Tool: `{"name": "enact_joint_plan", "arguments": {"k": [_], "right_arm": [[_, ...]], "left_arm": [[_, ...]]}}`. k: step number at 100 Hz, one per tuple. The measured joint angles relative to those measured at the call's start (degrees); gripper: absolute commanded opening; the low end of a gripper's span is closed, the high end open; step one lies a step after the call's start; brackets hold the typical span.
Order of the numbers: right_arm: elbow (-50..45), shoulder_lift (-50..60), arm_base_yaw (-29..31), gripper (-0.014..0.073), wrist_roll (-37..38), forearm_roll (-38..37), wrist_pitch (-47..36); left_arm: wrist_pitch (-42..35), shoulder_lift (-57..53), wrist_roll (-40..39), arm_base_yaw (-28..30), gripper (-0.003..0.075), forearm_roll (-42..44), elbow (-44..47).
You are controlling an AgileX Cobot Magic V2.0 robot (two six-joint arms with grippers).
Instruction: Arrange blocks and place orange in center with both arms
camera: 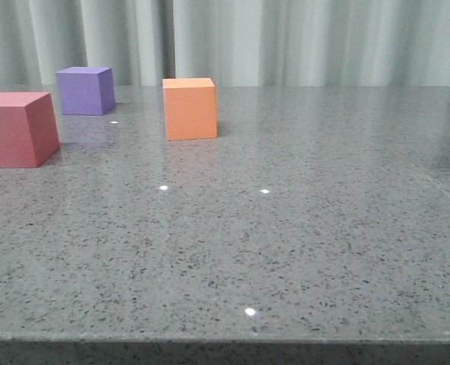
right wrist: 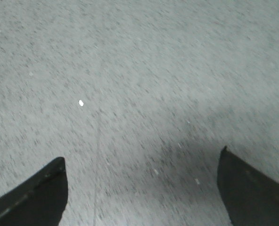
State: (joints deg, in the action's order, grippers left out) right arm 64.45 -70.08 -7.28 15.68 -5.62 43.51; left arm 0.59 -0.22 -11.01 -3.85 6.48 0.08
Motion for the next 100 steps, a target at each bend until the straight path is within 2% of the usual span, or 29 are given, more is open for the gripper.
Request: {"name": "enact_joint_plan", "arguments": {"k": [26, 40, 63, 70, 77, 84, 96, 100], "right_arm": [[-14.9, 17.3, 0.0, 0.0635, 0.0, -0.1, -4.4], [-21.9, 25.7, 0.0, 0.0635, 0.0, -2.7, -8.9], [-28.3, 32.4, 0.1, 0.0631, 0.0, -6.0, -17.4], [-28.6, 32.5, 0.1, 0.0603, 0.0, -6.1, -18.3], [-28.7, 32.5, 0.1, 0.0519, 0.0, -6.2, -18.9], [-28.9, 32.5, 0.1, 0.0377, -0.1, -6.2, -19.1], [-28.9, 32.6, 0.1, 0.0052, 0.0, -6.2, -19.2], [-28.9, 32.6, 0.1, -0.0032, 0.0, -6.2, -19.2]], "left_arm": [[0.0, 0.0, 0.0, 0.0, -0.0020, 0.0, 0.0], [0.0, 0.0, 0.0, 0.0, -0.0020, 0.0, 0.0], [0.0, 0.0, 0.0, 0.0, -0.0020, 0.0, 0.0], [0.0, 0.0, 0.0, 0.0, -0.0020, 0.0, 0.0], [0.0, 0.0, 0.0, 0.0, -0.0020, 0.0, 0.0], [0.0, 0.0, 0.0, 0.0, -0.0020, 0.0, 0.0], [0.0, 0.0, 0.0, 0.0, -0.0020, 0.0, 0.0], [0.0, 0.0, 0.0, 0.0, -0.0020, 0.0, 0.0]]}}
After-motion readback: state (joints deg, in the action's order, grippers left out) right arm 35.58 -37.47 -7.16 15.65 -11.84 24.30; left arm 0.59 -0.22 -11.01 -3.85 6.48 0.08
